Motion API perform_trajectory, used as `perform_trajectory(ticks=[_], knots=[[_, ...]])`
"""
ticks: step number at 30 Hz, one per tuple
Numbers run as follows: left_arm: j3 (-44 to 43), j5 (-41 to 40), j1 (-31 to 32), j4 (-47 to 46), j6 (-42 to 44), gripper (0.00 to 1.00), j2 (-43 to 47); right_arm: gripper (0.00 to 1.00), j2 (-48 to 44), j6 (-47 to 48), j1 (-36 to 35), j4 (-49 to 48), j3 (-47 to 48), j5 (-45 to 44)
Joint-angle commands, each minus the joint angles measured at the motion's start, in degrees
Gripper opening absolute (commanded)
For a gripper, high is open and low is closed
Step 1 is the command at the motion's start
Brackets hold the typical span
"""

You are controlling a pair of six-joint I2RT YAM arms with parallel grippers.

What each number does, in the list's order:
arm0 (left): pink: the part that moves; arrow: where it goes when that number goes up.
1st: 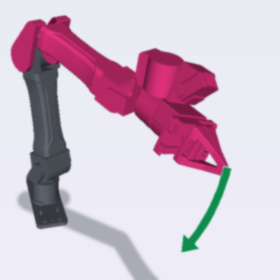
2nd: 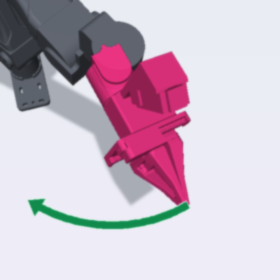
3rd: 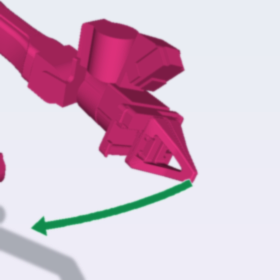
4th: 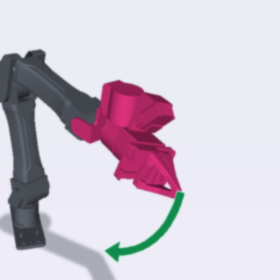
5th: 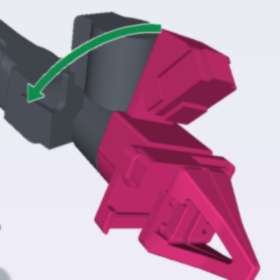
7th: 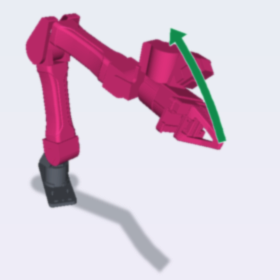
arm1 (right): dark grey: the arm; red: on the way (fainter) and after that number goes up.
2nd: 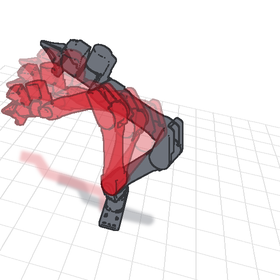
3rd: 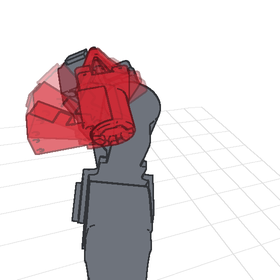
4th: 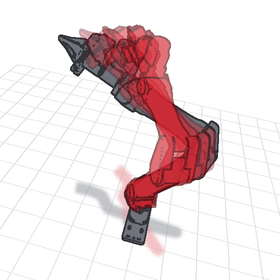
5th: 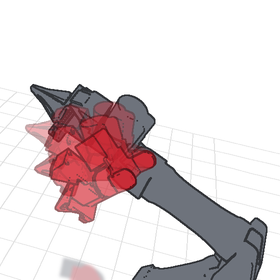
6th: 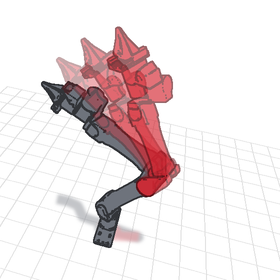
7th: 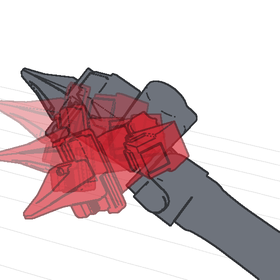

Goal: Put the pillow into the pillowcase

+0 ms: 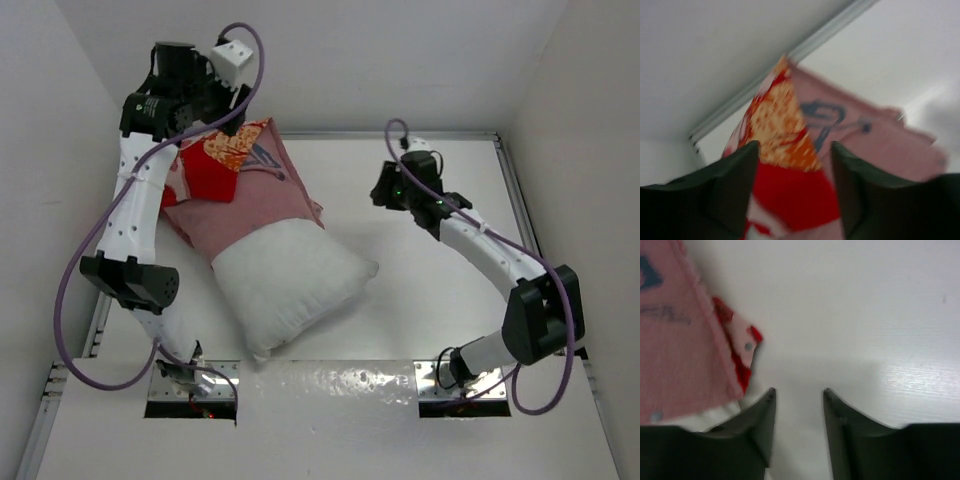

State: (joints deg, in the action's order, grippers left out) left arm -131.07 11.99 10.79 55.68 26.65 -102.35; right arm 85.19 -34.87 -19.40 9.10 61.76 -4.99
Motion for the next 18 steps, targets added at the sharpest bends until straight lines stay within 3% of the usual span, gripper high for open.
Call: perform_trajectory(ticks=[1,2,4,7,11,13,15,17,18], knots=[[9.66,-6.54,-5.59,9.62,5.5,0.67,-2.43,0.47,-4.24,11.92,-10.0,0.22,3.89,-2.39],[14.39,-6.8,-6.47,9.97,6.3,0.77,-1.72,0.65,-3.81,12.89,-11.87,-0.66,4.59,-1.95],[18.89,-7.5,-6.83,9.54,8.31,0.91,-0.41,0.73,-2.23,13.25,-16.35,-2.24,6.7,1.82],[28.11,-9.52,-7.88,3.84,8.68,0.93,-0.4,0.83,3.83,11.59,-20.48,-7.5,11.25,6.3],[28.85,-5.6,-8.5,1.53,8.68,0.91,-1.98,0.85,13.67,11.76,-24.63,-8.66,19.88,7.19],[28.93,-2.42,-8.5,1.45,8.68,0.85,-2.24,0.86,18.33,9.75,-25.16,-11.98,21.9,7.72],[28.85,-0.83,-8.5,1.01,7.46,0.61,-2.68,0.85,22.8,7.37,-25.34,-13.14,23.49,7.89],[26.22,-0.74,-8.5,3.36,6.75,0.38,-3.3,0.77,25.63,6.84,-25.51,-12.45,24.55,7.72],[24.91,-0.39,-8.5,4.51,6.48,0.15,-3.47,0.69,27.03,6.23,-25.51,-11.57,25.16,8.07]])
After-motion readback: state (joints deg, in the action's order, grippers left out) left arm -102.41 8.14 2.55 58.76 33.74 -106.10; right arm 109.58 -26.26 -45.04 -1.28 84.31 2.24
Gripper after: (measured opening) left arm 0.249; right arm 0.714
